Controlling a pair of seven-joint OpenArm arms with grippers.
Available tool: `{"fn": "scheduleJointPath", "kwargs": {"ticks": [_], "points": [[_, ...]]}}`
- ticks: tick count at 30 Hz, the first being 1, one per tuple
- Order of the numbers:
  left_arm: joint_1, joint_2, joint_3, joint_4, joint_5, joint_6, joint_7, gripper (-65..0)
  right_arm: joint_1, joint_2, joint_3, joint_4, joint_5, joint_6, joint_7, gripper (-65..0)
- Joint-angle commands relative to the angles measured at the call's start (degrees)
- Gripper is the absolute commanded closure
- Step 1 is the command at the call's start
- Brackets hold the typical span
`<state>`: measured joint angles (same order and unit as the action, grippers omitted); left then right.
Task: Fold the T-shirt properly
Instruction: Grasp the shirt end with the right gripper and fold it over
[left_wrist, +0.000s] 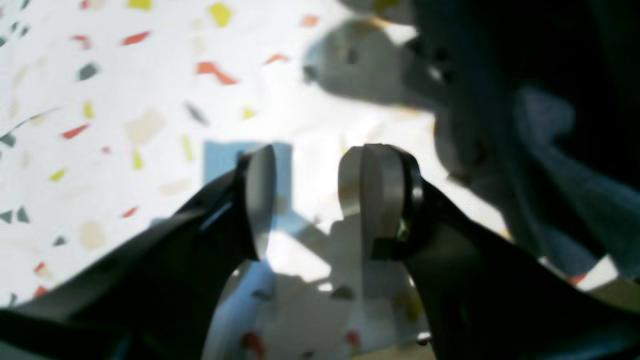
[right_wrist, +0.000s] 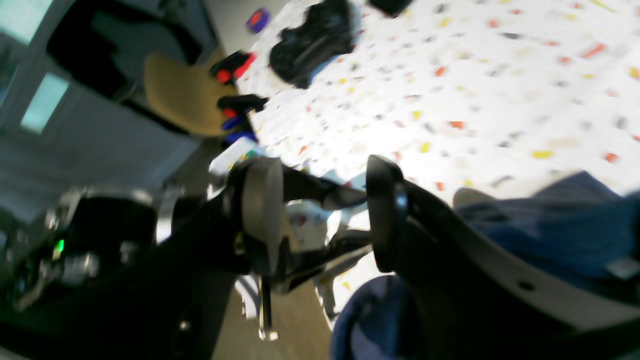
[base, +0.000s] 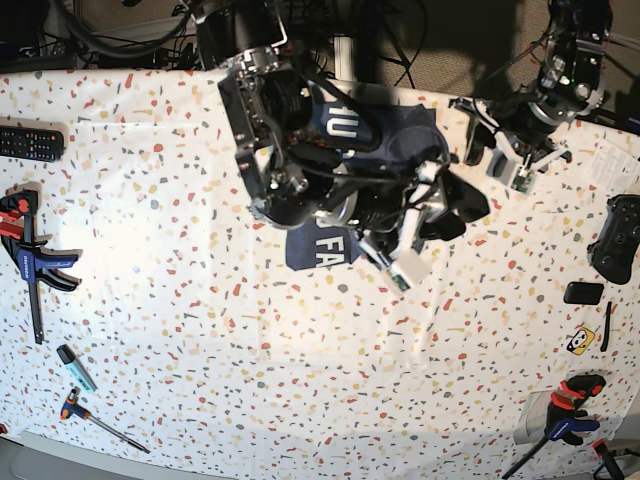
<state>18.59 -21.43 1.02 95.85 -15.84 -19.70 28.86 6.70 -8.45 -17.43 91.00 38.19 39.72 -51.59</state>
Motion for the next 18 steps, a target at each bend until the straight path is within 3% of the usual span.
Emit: {"fn": "scheduleJointPath", "kwargs": {"ticks": [1, 5, 11, 18], "points": [[-0.5, -1.6, -0.3, 1.0, -1.7, 0.3, -1.0, -27.3, 1.6, -0.6, 0.0, 1.0, 1.4, 0.3, 1.0, -27.7], [-0.5, -5.1, -0.9, 2.5, -4.3, 3.3, -0.9, -27.3, 4.4, -0.6, 1.6, 1.0, 0.6, 0.3, -1.4, -27.7], [-0.3, -5.2, -4.8, 8.4, -7.0, 3.4, 0.3, -27.3, 7.8, -0.6, 5.5, 1.1, -2.1, 0.3, -4.2, -27.7], [0.7, -2.4, -4.7, 15.3, -8.5, 3.2, 3.2, -27.3, 7.4, 8.2, 9.1, 1.1, -5.3, 0.3, -4.3, -27.7]]}}
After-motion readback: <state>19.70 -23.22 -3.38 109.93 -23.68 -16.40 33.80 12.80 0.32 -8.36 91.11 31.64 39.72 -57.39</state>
